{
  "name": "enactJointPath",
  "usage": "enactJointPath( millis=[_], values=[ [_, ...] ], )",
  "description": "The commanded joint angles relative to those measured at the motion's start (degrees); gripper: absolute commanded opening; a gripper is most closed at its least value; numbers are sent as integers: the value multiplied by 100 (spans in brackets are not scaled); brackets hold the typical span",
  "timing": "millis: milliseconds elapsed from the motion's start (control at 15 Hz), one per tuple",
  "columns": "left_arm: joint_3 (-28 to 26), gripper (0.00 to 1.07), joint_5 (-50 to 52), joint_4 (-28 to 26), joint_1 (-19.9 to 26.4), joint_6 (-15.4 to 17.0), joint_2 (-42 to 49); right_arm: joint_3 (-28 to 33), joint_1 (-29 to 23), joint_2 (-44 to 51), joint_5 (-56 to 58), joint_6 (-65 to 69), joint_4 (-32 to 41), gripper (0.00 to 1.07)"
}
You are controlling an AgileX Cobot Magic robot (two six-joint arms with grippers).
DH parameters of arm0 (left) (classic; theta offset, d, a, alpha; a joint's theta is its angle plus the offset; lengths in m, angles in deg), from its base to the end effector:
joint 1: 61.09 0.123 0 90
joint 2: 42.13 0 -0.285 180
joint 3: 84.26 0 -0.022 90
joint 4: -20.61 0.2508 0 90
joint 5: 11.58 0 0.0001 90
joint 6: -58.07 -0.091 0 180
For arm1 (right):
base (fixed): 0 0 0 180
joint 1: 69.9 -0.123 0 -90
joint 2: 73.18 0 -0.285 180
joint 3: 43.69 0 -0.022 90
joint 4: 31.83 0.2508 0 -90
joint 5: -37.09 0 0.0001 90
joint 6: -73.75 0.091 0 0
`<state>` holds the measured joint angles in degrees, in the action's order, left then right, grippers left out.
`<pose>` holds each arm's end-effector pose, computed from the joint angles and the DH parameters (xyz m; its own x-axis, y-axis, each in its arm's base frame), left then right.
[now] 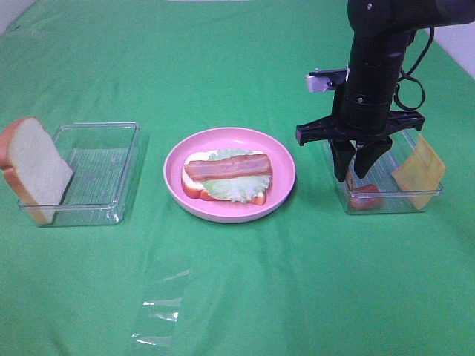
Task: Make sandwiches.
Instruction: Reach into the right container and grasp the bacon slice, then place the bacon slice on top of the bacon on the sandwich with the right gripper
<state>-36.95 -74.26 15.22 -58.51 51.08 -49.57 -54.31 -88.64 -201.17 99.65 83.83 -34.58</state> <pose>-0.0096 -0.0080 0.2809 -0.4549 0.0579 -0.8887 0.0652 0.9974 0.0317 0.3879 0.1275 0.1609 -0.9850 -0.1725 -0.0082 -0.1721 0.9842 -0.0418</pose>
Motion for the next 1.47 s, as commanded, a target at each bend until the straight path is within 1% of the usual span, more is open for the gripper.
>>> enactJointPath(
  millis=[67, 133, 400, 600, 733, 867, 1000, 1067, 1133, 1200, 1267, 1400, 1467],
  values=[
    [17, 94, 86, -52, -52, 29, 103, 29, 11, -34, 74, 69, -138, 8],
    [17, 94, 86, -52, -52, 29, 103, 29, 11, -34, 74, 69, -155, 0],
    [17, 94, 86, -52, -52, 29, 103, 29, 11, 29, 92, 69, -155, 0],
    [17, 94, 86, -52, -52, 29, 103, 29, 11, 762, 126, 23, 160, 0],
    [17, 94, 86, -52, -52, 29, 103, 29, 6, 1329, 57, -195, 573, 0],
    [17, 94, 86, -52, -52, 29, 103, 29, 6, 1713, -201, -619, 1455, 0],
    [17, 94, 86, -52, -52, 29, 103, 17, 6, 1719, -504, -1278, 2744, 0],
    [17, 94, 86, -52, -52, 29, 103, 17, 0, 1610, -625, -1644, 3443, 0],
    [17, 94, 86, -52, -52, 29, 103, 17, 0, 1536, -670, -1793, 3701, 0],
    [17, 94, 86, -52, -52, 29, 103, 17, 0, 1381, -779, -2114, 4280, 0],
    [17, 94, 86, -52, -52, 29, 103, -74, -6, 1031, -877, -2521, 5111, 0],
    [17, 94, 86, -52, -52, 29, 103, -315, -6, 613, -871, -2681, 5552, 0],
    [17, 94, 86, -52, -52, 29, 103, -413, -23, 493, -871, -2681, 5598, 0]
  ],
)
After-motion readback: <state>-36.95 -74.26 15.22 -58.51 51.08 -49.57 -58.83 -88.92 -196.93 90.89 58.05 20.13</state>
